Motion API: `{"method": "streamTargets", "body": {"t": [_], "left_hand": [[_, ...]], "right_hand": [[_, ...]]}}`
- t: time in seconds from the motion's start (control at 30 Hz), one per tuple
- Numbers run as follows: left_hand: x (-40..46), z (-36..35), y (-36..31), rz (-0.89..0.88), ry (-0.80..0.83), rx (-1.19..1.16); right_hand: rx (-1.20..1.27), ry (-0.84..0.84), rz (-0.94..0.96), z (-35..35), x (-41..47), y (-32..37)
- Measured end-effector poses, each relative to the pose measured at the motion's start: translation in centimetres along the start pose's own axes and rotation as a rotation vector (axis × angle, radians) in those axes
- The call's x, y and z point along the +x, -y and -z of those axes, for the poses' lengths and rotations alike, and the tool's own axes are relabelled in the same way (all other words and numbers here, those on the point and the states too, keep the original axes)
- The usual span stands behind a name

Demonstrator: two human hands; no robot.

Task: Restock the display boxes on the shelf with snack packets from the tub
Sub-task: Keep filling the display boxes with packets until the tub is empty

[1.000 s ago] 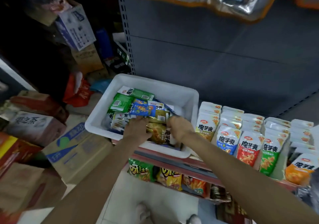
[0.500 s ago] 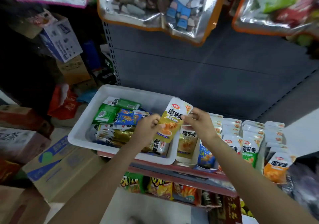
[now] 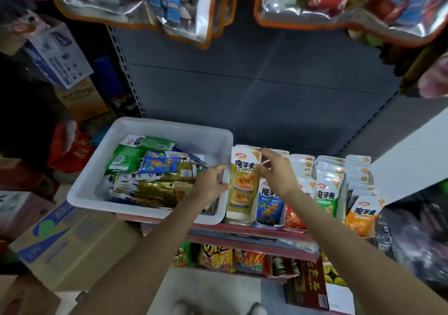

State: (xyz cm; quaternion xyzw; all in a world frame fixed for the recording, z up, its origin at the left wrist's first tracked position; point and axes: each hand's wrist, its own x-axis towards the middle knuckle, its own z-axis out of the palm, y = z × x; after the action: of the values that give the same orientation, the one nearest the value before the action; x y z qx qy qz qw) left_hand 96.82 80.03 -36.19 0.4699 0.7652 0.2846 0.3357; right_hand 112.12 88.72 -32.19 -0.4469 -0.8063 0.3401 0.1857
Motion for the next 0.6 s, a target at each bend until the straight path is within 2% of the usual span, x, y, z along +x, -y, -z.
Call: {"method": "streamTargets", "body": {"t": [0.27,0.4,0.6], "left_hand": [[-0.2,-0.7,0.8,0.019,-0.024,-0.096],[0.0,-0.6,0.8,0.023,-0.027,-0.11],[-0.5,-0.4,0.9,-0.001,-0.012,-0.096]], "right_hand": [[-0.41,0.068,0.138,-2.1,0.3,-1.7],[-0.483,0.05,0.135,-2.9,0.8,-1.7],[-0.462,-0.085,0.193,-3.9,0.0,-1.0]]}}
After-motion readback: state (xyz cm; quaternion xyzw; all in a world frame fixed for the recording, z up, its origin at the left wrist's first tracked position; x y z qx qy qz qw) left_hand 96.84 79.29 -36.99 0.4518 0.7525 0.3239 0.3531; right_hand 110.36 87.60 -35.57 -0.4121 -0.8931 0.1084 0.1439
